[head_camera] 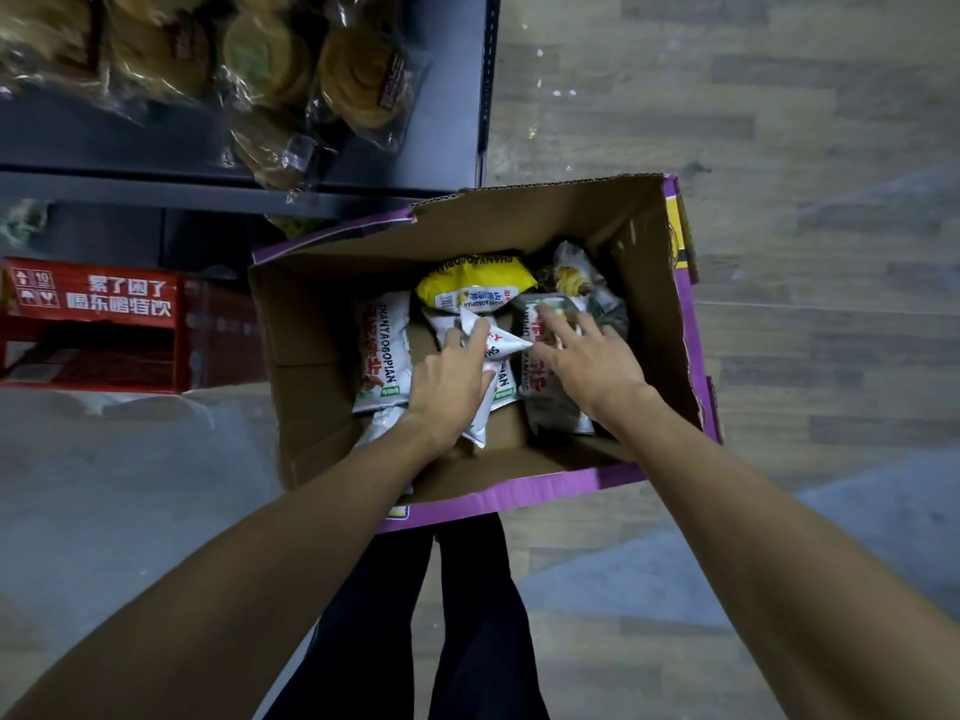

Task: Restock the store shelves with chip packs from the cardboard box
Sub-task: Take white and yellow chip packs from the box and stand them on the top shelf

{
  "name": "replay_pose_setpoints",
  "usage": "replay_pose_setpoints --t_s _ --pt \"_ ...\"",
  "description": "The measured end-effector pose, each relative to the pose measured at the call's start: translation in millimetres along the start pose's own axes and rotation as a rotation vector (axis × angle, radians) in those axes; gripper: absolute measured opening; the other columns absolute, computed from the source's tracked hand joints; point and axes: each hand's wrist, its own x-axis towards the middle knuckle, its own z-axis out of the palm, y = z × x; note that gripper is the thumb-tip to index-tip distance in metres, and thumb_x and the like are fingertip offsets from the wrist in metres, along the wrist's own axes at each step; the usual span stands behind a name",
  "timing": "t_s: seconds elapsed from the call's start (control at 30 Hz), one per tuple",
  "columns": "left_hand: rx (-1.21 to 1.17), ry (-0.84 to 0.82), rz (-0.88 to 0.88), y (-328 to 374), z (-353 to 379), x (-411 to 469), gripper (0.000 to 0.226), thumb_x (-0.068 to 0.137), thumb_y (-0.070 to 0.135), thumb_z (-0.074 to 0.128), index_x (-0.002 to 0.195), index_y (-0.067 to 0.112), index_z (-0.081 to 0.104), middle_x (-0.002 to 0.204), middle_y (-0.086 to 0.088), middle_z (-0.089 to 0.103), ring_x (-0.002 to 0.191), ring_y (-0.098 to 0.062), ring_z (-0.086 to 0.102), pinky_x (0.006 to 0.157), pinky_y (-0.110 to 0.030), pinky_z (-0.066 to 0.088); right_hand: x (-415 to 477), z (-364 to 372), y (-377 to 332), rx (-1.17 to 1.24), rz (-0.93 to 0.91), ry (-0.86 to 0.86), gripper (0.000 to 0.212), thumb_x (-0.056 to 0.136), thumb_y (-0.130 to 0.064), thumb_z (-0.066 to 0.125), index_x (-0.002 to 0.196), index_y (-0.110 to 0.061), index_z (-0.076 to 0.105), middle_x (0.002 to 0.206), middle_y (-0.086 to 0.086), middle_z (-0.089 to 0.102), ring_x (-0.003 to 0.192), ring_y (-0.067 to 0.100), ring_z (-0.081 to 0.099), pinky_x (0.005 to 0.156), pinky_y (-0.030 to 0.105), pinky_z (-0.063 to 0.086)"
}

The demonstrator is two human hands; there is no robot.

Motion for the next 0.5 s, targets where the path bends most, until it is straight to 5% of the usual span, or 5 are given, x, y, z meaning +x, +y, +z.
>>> replay_pose_setpoints --t_s 0.17,0.3,0.5 --pt "-0.028 -0.093 -0.034 -7.7 9.1 1.9 0.064 0.09 0.041 0.06 0.144 0.023 0.031 0.126 -0.016 0.051 0.102 -0.038 0.06 0.075 -0.041 0.049 6.6 -0.4 -5.6 -0.002 0.149 0.024 0.049 0.097 -0.015 0.045 0.144 -0.026 0.034 0.138 0.014 0.035 0.126 0.032 0.039 0.097 0.039 0.043" --pt "-0.129 -0.189 -0.111 -10.5 11.3 6.8 0.082 0.084 0.048 0.064 0.151 0.039 0.017 0.123 -0.017 0.053 0.108 -0.038 0.057 0.083 -0.041 0.048 8.5 0.2 -10.0 -0.19 0.069 0.109 0.037 0.096 -0.022 0.05 0.132 -0.017 0.05 0.136 0.014 0.037 0.127 0.032 0.035 0.101 0.039 0.036" --pt "-0.173 -0.139 -0.176 -19.1 4.2 -0.1 0.077 0.083 0.049 0.064 0.149 0.034 0.027 0.117 -0.013 0.06 0.108 -0.036 0.057 0.082 -0.041 0.048 4.7 9.3 -3.9 -0.076 0.064 -0.048 0.058 0.084 -0.03 0.07 0.133 -0.013 0.043 0.131 0.007 0.053 0.123 0.027 0.047 0.096 0.036 0.041"
